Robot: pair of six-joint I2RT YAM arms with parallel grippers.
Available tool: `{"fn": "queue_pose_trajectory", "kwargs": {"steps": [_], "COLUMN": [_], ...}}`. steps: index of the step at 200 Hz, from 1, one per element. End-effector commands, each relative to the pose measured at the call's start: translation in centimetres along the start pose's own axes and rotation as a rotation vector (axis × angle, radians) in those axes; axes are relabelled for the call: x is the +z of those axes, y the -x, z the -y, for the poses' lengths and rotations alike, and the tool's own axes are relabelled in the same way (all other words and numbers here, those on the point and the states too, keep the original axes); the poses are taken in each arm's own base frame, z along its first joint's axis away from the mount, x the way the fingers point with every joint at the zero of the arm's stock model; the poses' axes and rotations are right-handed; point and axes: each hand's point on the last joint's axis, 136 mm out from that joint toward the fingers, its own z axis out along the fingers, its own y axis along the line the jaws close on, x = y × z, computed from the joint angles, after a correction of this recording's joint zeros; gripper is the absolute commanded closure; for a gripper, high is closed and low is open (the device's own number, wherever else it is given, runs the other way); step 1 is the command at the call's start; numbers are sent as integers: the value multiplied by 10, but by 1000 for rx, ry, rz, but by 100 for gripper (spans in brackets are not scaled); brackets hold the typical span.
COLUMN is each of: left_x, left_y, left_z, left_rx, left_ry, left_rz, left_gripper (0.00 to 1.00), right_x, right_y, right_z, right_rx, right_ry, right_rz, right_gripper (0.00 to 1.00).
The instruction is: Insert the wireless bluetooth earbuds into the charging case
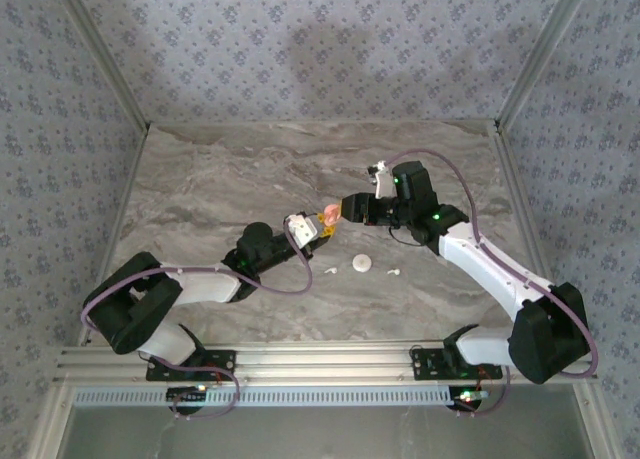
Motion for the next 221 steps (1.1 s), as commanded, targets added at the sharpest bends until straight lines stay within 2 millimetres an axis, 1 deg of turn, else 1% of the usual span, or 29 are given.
{"fn": "queue_pose_trajectory", "kwargs": {"steps": [1, 18, 38, 51, 81, 104, 152, 181, 221], "left_x": [-1, -1, -2, -2, -2, -2, -1, -1, 0], "left_y": [31, 31, 31, 32, 32, 33, 33, 33, 34], "left_z": [2, 2, 1, 1, 1, 1, 1, 1, 0], "left_rx": [37, 36, 37, 37, 35, 37, 40, 44, 46], "left_ry": [-17, -16, -15, -17, -17, -16, -15, -13, -11], "left_rz": [90, 89, 90, 93, 92, 94, 94, 92, 94], "left_gripper": [90, 90, 90, 90, 90, 90, 90, 90, 90], "right_x": [-7, -12, -19, -21, -22, -19, -8, -7, -6], "right_y": [5, 8, 12, 14, 20, 22, 14, 9, -1], "right_z": [-15, -21, -27, -27, -28, -28, -24, -25, -27], "right_rx": [-28, -50, -75, -83, -93, -101, -88, -84, -83], "right_ry": [45, 58, 70, 69, 85, 89, 94, 96, 94], "right_rz": [0, 14, 29, 33, 32, 21, -24, -45, -71], "right_gripper": [49, 47, 47, 48, 56, 63, 72, 77, 80]}}
